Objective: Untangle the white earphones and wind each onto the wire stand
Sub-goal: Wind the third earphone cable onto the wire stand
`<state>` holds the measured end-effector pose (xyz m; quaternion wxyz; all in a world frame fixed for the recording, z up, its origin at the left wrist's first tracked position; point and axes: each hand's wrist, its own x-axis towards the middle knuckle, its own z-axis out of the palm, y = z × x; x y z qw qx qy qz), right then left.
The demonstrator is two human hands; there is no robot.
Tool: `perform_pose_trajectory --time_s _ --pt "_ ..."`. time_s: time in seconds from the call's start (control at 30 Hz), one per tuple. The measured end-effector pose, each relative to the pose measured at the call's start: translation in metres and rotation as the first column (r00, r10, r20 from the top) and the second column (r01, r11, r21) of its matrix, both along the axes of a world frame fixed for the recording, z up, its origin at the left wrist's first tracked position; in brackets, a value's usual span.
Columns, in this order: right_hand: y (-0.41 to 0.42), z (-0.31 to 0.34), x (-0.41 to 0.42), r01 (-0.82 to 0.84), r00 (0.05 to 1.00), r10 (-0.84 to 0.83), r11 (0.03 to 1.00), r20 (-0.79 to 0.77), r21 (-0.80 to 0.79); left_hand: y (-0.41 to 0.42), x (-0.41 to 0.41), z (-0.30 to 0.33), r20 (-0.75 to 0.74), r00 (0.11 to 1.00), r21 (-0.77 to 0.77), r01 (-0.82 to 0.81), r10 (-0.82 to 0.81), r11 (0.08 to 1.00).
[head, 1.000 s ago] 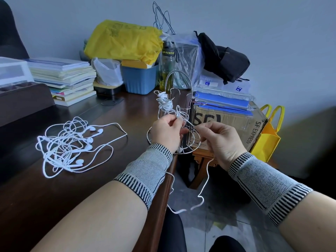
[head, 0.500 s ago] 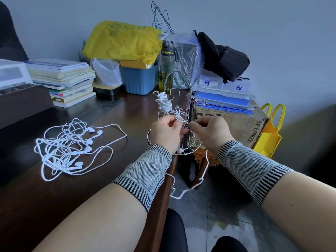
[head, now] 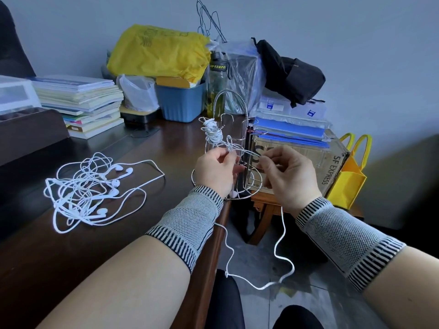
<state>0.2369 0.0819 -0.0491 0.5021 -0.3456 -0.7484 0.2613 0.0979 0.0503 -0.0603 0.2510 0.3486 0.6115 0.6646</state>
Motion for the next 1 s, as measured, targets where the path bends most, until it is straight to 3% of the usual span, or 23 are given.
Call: perform_pose_trajectory --time_s 0.23,0.37,0.57,0.7,1.0 --pt "-0.003 -0.008 0.002 -0.11 0.98 0.098 0.992 0.172 0.06 0.0 -0.002 -0.001 -0.011 1.0 0.005 -0.01 0.01 1.0" --pt "-0.004 -0.012 0.004 -0.138 0.962 0.135 0.99 0.235 -0.006 0.001 -0.004 -0.002 -0.035 0.999 0.021 -0.021 0.022 1.0" --pt "-0.006 -0.009 0.012 -0.182 0.975 0.198 0.971 0.098 -0.153 0.001 -0.001 0.0 -0.004 1.0 0.048 -0.011 0.011 0.999" --pt "-0.004 -0.011 0.017 -0.118 0.99 0.129 0.977 0.051 -0.18 0.0 0.0 0.002 0.038 0.999 0.043 -0.009 0.007 0.999" --pt "-0.002 -0.009 0.011 -0.038 0.994 0.049 0.993 0.095 -0.11 -0.001 0.0 0.002 0.044 0.999 0.052 -0.008 0.006 0.999"
